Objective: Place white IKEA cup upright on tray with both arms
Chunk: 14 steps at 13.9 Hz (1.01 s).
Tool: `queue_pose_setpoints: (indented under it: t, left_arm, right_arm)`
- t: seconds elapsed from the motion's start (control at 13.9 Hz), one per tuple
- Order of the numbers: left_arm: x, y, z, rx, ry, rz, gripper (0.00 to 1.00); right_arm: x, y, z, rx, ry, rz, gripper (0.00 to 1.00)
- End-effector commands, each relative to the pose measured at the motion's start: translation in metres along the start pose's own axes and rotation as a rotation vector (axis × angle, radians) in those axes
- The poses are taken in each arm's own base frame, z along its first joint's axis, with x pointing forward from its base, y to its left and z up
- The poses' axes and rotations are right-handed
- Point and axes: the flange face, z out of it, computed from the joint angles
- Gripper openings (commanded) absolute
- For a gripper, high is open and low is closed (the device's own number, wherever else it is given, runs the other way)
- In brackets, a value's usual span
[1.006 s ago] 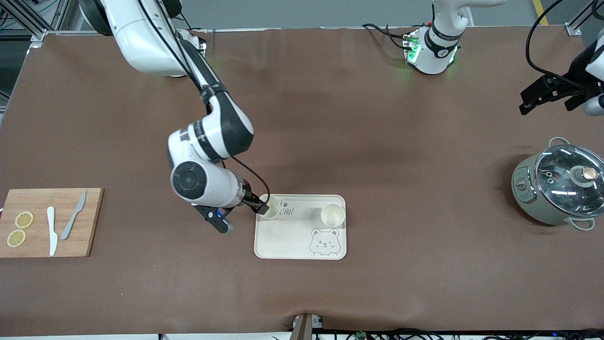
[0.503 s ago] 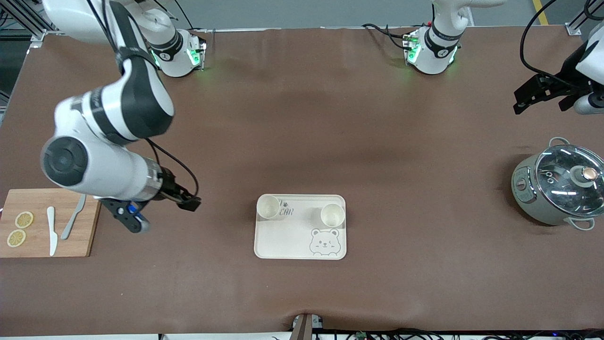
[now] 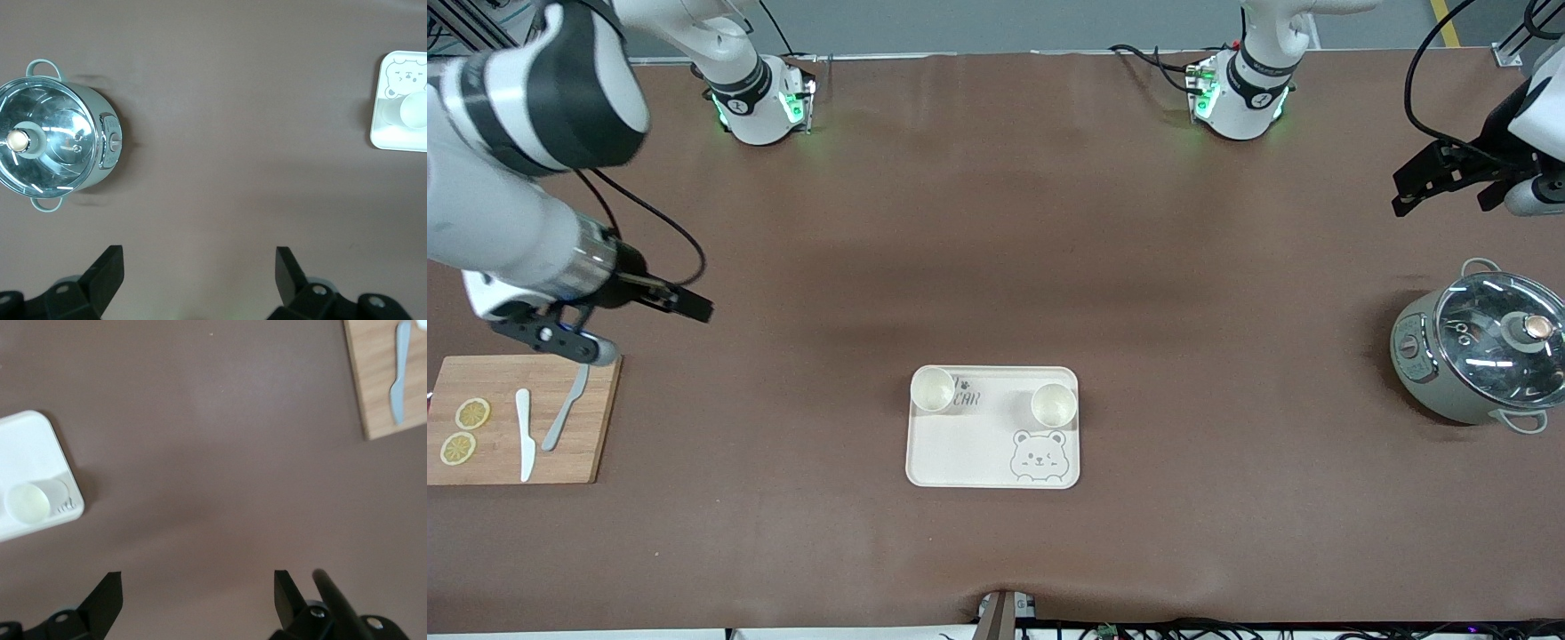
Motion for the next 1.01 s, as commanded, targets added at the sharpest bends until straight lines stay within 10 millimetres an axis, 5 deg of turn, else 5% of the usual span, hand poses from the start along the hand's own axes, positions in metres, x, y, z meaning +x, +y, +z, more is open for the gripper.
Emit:
queue_pose_setpoints:
  t: [0.0, 0.14, 0.43, 0.5, 0.57, 0.93]
  left_arm:
    - [-0.005, -0.002, -0.002, 0.002, 0.008, -0.003, 1.00]
    - [-0.006, -0.002, -0.002, 0.002, 0.007, -0.006, 1.00]
    - [-0.012, 0.002, -0.005, 0.005, -0.008, 0.003, 1.00]
    - [-0.015, 0.004, -0.006, 0.007, -0.023, 0.006, 1.00]
    - [-0.022, 0.010, -0.011, 0.010, -0.025, 0.018, 1.00]
    - [-0.036, -0.003, -0.030, 0.009, -0.009, 0.018, 1.00]
  right_arm:
    - [-0.020, 0.074, -0.024, 0.003, 0.009, -0.140, 1.00]
    - [-0.028, 0.117, -0.038, 0.010, -0.020, -0.210, 1.00]
    - [-0.049, 0.164, -0.077, 0.020, 0.027, -0.164, 1.00]
    - [-0.049, 0.176, -0.101, 0.018, 0.078, -0.155, 1.00]
    - [-0.051, 0.179, -0.113, 0.004, 0.080, -0.149, 1.00]
    - [-0.050, 0.159, -0.100, -0.035, 0.030, -0.151, 1.00]
